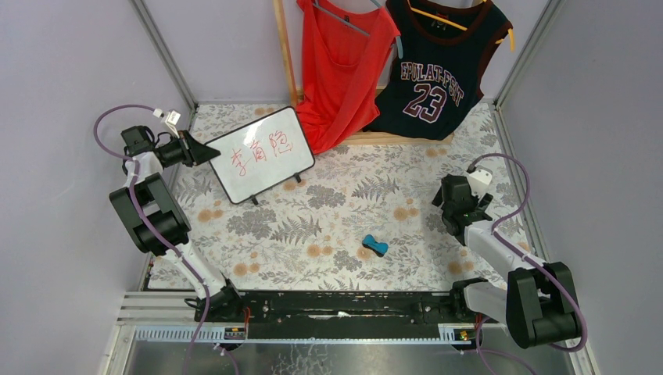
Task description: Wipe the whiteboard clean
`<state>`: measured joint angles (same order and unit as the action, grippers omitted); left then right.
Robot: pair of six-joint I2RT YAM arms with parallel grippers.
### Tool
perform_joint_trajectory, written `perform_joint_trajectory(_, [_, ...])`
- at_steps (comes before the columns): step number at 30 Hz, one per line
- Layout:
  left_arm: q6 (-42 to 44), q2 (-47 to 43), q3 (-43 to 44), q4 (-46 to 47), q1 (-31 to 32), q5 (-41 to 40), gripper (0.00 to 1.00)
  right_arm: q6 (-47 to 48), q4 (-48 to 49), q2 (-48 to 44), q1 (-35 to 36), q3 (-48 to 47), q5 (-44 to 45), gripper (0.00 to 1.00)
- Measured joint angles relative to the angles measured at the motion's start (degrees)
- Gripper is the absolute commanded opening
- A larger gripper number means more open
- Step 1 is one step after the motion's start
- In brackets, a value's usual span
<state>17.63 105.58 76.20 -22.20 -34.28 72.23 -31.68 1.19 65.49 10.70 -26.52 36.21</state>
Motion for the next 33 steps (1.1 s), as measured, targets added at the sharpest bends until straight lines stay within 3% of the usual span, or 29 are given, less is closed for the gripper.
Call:
perform_joint_trajectory(6, [0.9, 0.0, 0.6, -1.5, 0.0, 0.0, 0.0, 2.7, -4.2, 3.6, -0.1, -5.8, -12.2, 0.82])
perform_joint_trajectory(16, [1.2, 0.0, 0.7, -1.9, 0.0, 0.0, 0.0, 11.1, -21.0, 5.7, 5.0, -23.9, -36.1, 0.82])
perform_joint_trajectory(24, [1.3, 0.0, 0.7, -2.0, 0.0, 0.0, 0.0, 15.2, -31.3, 15.8, 25.7, -27.6, -37.6, 0.84])
perform_joint_trajectory(33, [1.3, 0.0, 0.7, -2.0, 0.0, 0.0, 0.0, 17.8, -35.3, 17.6, 31.5, -27.6, -38.8, 0.84])
